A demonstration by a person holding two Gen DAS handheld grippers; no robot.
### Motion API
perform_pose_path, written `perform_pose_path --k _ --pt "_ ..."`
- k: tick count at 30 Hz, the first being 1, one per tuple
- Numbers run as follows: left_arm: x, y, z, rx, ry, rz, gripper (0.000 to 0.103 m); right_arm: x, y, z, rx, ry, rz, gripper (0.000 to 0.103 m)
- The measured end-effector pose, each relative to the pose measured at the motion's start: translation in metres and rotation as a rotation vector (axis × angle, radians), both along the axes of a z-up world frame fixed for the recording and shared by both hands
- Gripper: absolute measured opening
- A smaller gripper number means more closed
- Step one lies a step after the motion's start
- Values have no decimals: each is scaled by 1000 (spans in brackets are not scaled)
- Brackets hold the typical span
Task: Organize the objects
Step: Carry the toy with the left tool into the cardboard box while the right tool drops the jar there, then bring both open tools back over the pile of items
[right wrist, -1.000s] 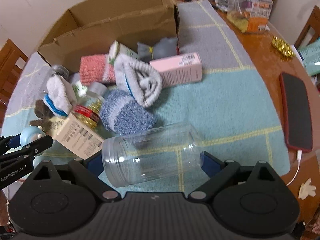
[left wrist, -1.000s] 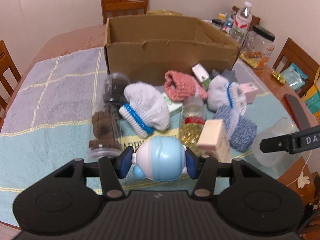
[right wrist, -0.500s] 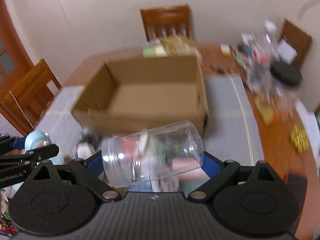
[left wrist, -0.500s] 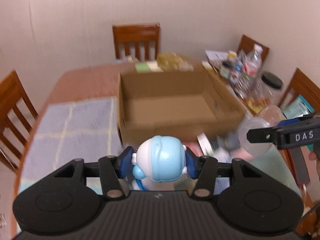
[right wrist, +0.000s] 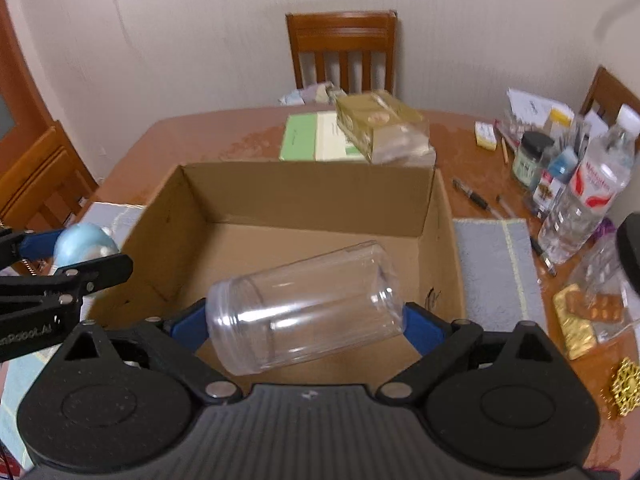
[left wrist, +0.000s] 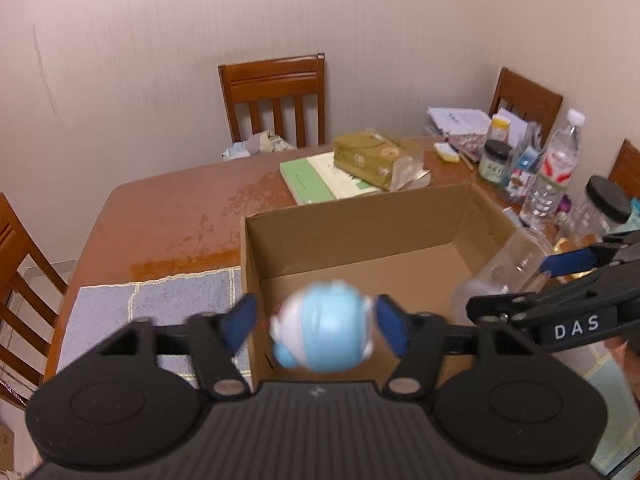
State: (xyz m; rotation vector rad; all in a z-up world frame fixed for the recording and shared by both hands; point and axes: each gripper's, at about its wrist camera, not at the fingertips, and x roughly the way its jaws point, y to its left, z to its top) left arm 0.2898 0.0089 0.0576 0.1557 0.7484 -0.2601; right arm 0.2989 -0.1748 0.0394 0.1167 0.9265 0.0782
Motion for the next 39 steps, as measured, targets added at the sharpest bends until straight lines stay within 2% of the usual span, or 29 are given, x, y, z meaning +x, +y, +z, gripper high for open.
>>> perform_pose_path --k 2,4,6,11,14,15,19,23,30,39 --pt "1 -2 -3 22 -17 -11 86 1 -1 -6 8 7 -2 102" --pt "1 -3 -4 40 -30 -12 90 0 -3 -7 12 3 -11 103" --pt "-1 -3 -2 39 -36 -19 91 -4 -5 -3 20 -11 -14 103" --pt "-20 -2 6 27 -50 -25 96 -32 -14 8 65 -120 -2 103" --pt "-38 -1 8 32 -59 -26 96 -59 -13 10 60 -199 91 103" --pt "-46 -2 8 37 -68 -25 96 -67 -11 10 39 -200 115 103" --pt "-78 -2 6 41 -91 -25 96 -101 -4 5 -23 -153 144 103" --pt "-112 0 -2 27 -43 -5 96 -143 -4 -8 -25 -120 131 103" --pt "-183 6 -23 41 -19 47 96 -211 -8 -45 -35 -51 88 103" --pt "-245 19 -52 46 36 149 97 -255 -11 -72 -24 -14 17 103"
